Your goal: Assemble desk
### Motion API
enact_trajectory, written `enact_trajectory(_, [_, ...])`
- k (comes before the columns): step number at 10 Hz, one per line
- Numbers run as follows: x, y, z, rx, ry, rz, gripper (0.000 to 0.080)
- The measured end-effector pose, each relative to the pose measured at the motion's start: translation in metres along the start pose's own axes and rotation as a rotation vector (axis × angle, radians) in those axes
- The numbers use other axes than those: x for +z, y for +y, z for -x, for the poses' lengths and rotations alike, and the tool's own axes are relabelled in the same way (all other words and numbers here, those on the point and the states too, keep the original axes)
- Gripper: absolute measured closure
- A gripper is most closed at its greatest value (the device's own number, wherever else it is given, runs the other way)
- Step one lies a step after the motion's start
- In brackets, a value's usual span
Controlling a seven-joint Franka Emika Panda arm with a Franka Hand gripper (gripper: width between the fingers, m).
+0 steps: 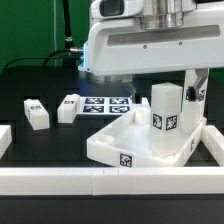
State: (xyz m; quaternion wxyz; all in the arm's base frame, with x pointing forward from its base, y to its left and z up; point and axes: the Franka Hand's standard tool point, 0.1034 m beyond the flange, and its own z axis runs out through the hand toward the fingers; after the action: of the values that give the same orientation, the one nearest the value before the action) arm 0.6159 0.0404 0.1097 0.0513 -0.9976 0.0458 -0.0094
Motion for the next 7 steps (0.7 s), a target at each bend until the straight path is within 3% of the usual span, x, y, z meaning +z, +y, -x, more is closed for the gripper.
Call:
enact_trajectory(6, [-0.0036,0.0041,-0.0022,-0.387,-0.015,0.004,0.0151])
enact_trajectory(7, [-0.0031,0.0034,-0.0020,-0.385,-0.015,0.004,0.0277])
